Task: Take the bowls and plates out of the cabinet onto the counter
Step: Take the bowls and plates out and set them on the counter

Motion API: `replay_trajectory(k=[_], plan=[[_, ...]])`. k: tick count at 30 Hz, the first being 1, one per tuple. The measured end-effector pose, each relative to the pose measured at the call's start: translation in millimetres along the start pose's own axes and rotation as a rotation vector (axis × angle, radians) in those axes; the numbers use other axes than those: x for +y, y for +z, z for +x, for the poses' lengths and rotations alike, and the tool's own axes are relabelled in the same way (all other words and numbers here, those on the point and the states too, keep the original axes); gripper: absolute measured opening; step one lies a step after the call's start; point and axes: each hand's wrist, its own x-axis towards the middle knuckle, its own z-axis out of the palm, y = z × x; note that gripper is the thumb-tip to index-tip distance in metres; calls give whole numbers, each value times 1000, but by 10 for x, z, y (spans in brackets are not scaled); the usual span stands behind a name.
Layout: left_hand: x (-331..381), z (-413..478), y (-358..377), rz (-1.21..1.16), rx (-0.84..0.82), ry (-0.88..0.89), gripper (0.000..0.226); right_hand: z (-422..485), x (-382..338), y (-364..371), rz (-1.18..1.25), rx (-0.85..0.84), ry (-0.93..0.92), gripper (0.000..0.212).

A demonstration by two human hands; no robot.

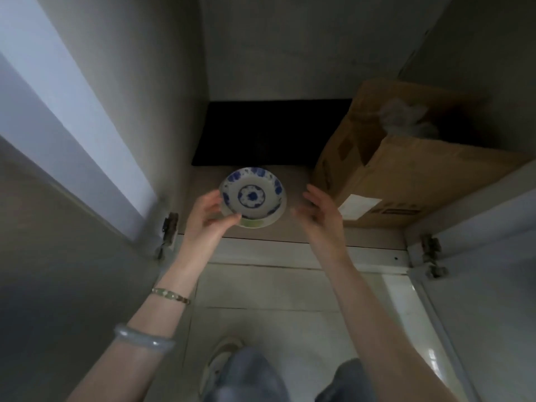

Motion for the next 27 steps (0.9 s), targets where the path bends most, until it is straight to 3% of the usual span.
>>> replay_trajectory(k=[4,7,13,17,22,27], plan=[[-385,419,124,44,26,-65,39,441,539,139,-37,62,56,45],[-681,774,180,135,51,-118,51,804,914,245,-128,75,112,42],[-1218,1272,157,445,133,-75,51,1252,1388,461,-355,-34,97,26],[-1350,1422,153,477,113,-4,42,1438,1505,588,-428,-72,130,13],[-1318,1454,258,411,13,32,29,1556,1509,672,-511,-36,167,25],[-1293,1482,391,346,115,-42,24,1569,1509,705,-470,1,208,24]])
